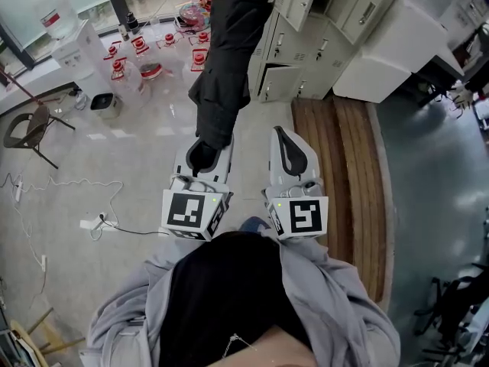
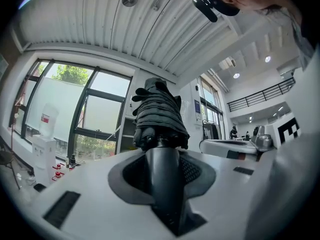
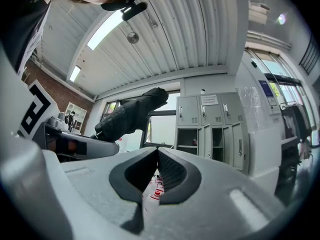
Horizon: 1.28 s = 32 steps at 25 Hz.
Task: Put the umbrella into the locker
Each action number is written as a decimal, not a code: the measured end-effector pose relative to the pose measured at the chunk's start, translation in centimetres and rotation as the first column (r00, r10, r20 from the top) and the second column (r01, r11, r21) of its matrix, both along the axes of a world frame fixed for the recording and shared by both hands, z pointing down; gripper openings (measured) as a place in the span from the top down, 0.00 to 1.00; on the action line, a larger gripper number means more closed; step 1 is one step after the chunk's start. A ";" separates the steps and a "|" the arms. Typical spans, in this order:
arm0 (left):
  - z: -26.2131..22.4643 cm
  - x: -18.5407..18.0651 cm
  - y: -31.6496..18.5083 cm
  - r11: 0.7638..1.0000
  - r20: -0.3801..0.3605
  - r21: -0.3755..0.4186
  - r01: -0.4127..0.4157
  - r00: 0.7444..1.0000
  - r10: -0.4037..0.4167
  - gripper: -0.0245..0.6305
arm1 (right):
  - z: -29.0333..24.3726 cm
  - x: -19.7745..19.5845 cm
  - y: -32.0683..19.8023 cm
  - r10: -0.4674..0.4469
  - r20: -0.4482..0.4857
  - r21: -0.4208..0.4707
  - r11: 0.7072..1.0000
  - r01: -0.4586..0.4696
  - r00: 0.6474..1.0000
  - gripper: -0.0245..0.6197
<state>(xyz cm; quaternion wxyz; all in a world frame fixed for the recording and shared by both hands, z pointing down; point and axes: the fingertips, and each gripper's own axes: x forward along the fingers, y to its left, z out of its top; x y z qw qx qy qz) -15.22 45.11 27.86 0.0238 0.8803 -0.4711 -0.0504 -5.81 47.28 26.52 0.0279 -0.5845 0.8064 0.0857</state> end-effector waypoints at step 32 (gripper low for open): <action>0.0 9.1 -23.8 0.999 -0.052 -0.021 0.039 0.998 -0.040 0.81 | 0.5 10.6 -25.5 -0.041 0.023 -0.005 0.999 0.041 0.999 0.96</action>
